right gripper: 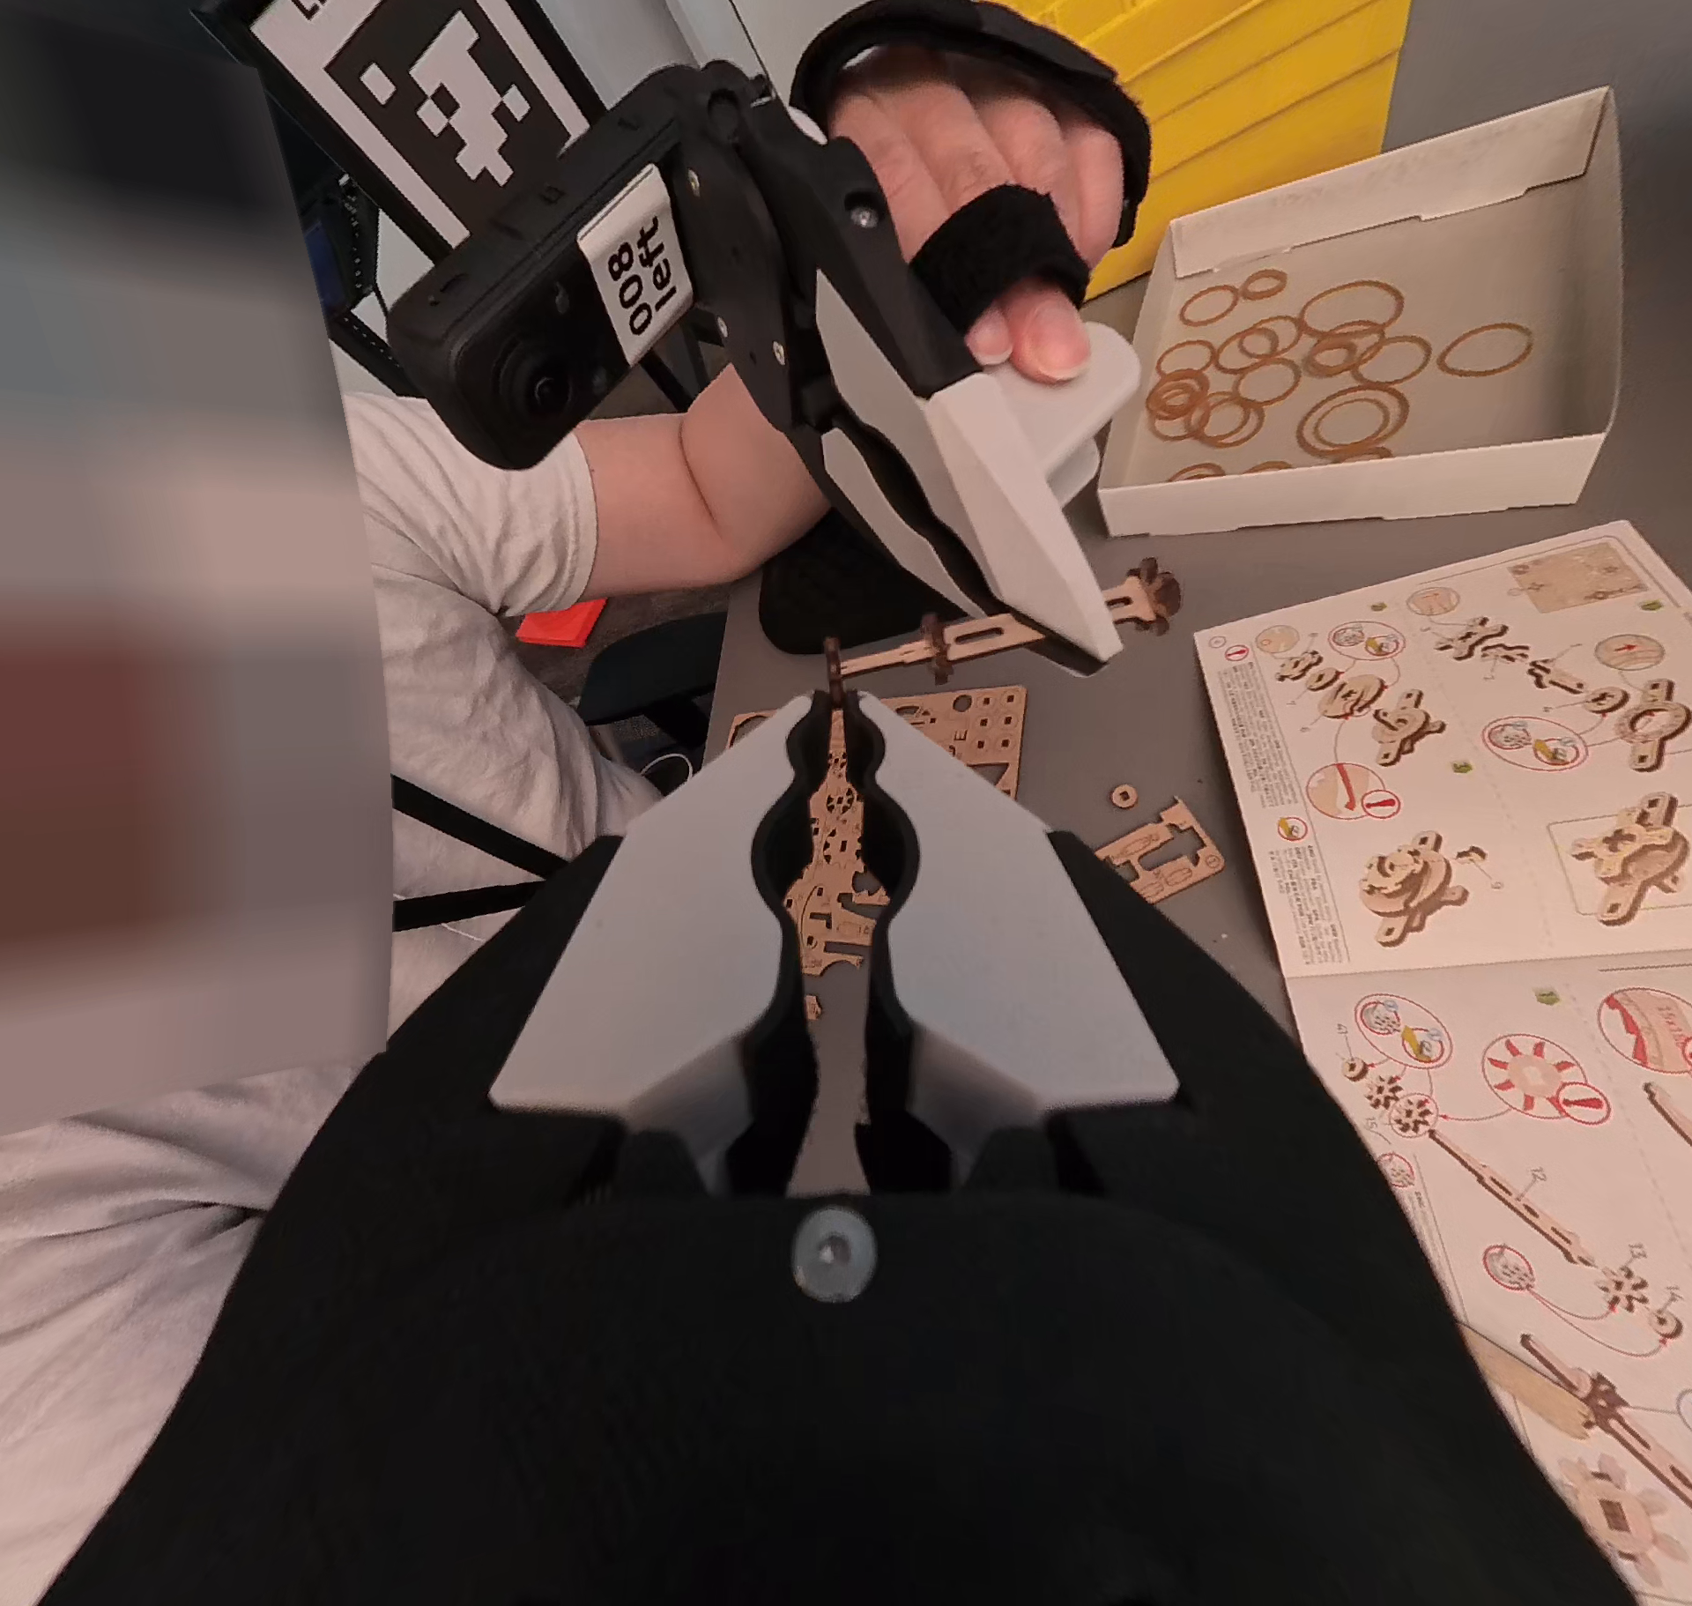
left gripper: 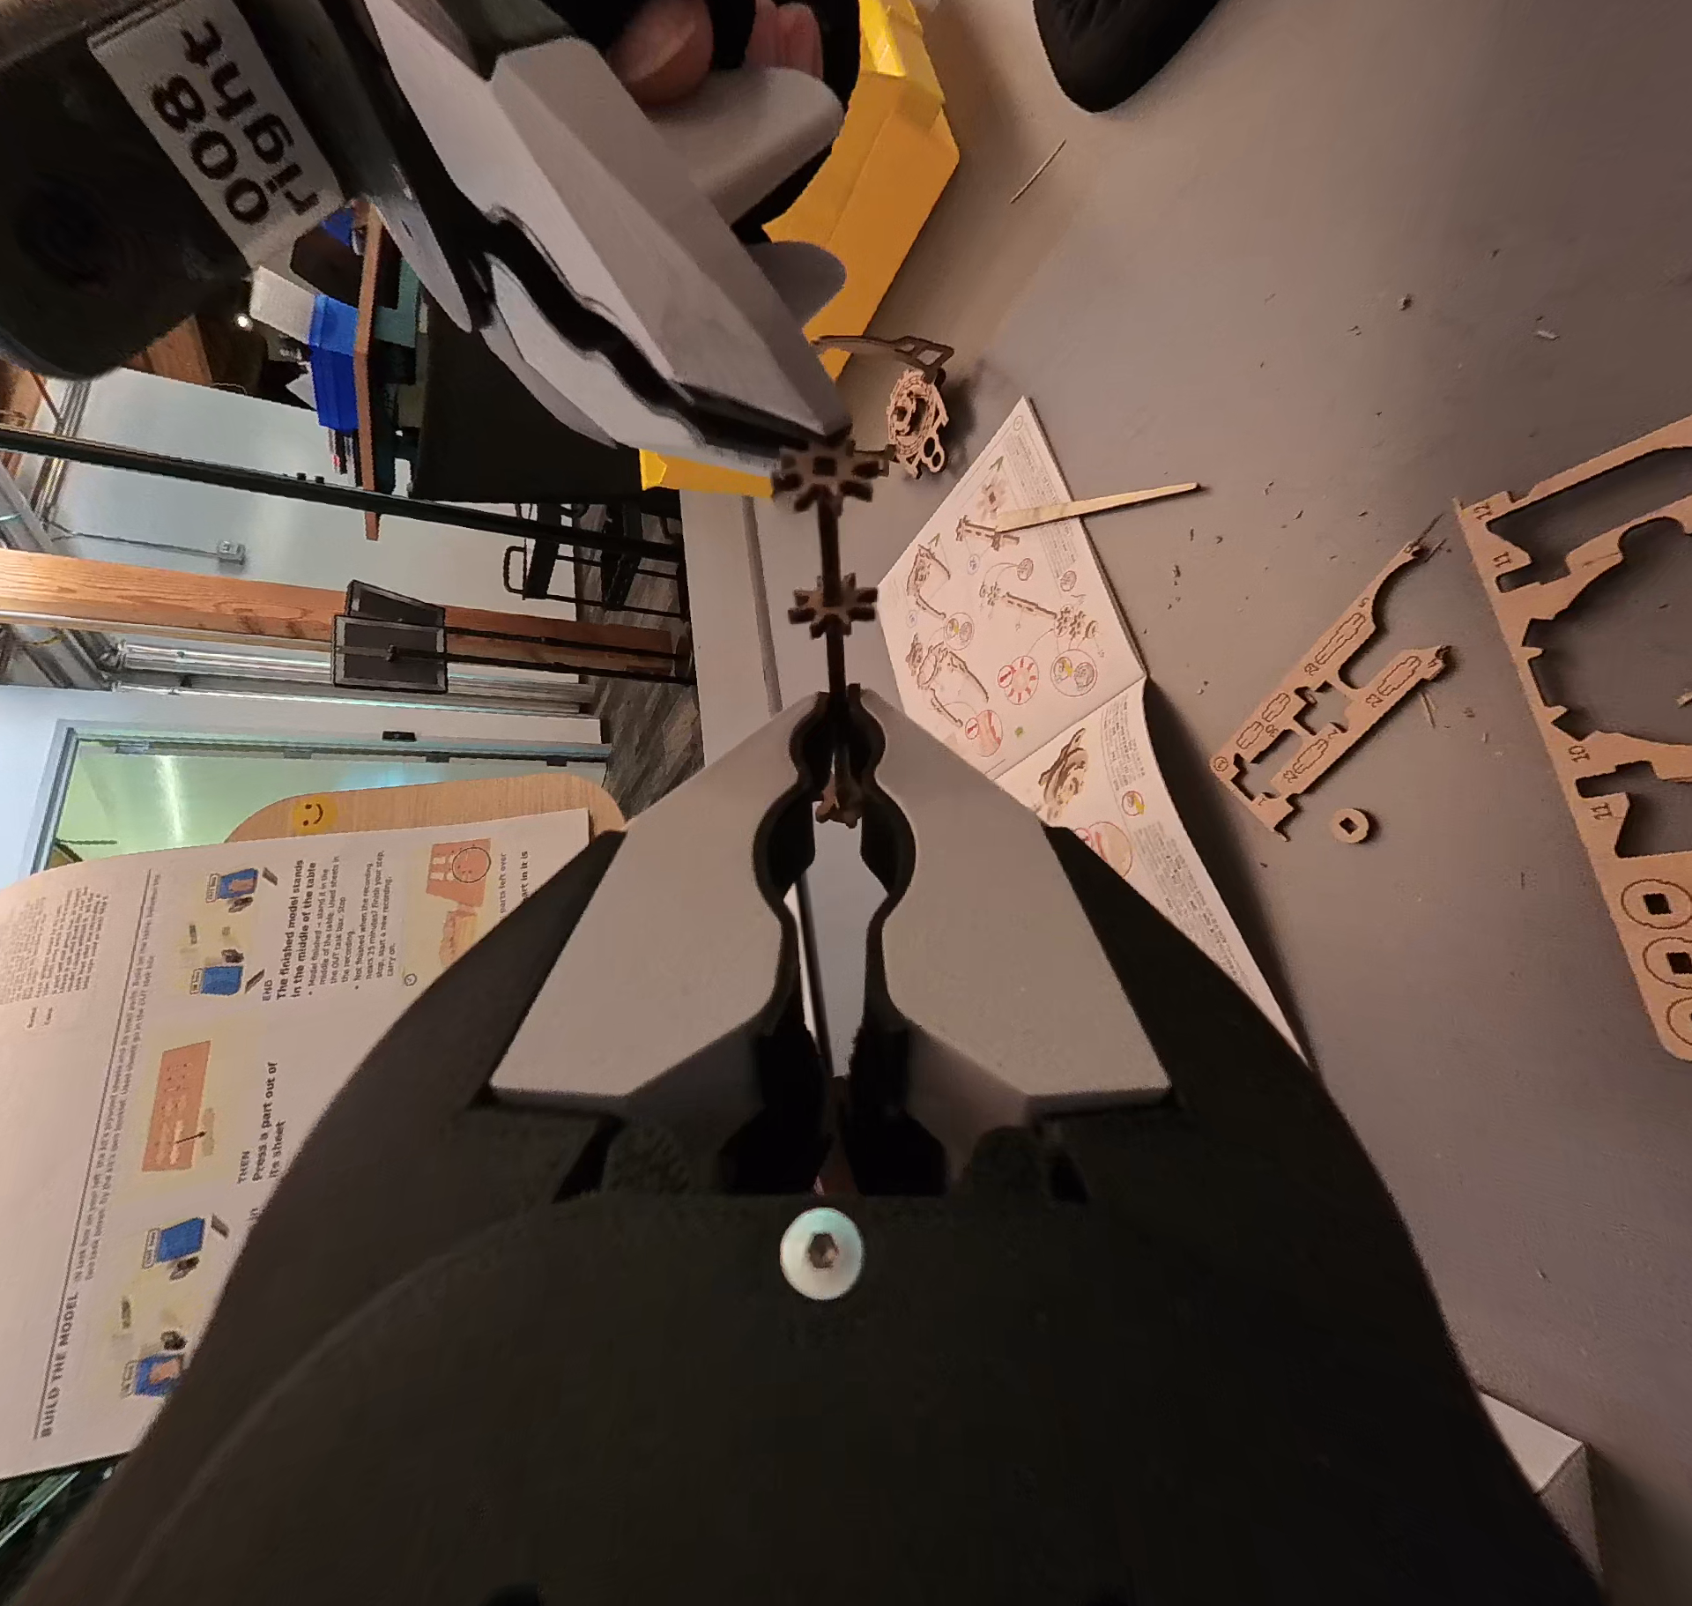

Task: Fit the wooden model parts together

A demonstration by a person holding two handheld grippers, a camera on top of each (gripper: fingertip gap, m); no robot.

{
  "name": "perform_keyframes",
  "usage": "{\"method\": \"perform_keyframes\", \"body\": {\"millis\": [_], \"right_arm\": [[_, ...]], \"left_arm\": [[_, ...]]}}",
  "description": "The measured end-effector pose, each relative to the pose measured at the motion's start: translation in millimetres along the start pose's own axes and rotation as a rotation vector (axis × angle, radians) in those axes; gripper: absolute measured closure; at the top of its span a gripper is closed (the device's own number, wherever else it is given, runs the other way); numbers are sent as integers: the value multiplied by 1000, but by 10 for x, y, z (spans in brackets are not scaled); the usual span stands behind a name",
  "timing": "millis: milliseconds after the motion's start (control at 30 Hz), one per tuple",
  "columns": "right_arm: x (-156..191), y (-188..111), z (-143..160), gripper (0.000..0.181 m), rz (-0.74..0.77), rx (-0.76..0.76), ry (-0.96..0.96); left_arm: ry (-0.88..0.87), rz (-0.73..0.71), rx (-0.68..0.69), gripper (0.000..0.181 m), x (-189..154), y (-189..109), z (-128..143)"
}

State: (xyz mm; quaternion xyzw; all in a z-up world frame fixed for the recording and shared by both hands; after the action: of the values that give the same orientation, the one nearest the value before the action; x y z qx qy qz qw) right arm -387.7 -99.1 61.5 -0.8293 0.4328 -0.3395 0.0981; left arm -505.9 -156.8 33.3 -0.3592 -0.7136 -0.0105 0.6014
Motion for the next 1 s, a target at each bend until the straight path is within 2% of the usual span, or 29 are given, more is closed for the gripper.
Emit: {"method": "perform_keyframes", "body": {"millis": [1000], "right_arm": [[-35, 62, 75, 180, -21, 75, 34]], "left_arm": [[27, 73, -35, 181, -87, 29, -126]]}}
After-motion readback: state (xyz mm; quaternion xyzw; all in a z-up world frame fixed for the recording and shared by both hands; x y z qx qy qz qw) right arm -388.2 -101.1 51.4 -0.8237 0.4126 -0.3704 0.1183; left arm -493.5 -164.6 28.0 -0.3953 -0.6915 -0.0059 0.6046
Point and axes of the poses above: each gripper's, where its closed fingertips meet, y out along the fingers, z out of its underside, x = y × z across the jaws, the point moved 8 cm from there along -y, back along the fingers, and after that the axes turned 4 degrees about x, right-handed, at the moved point
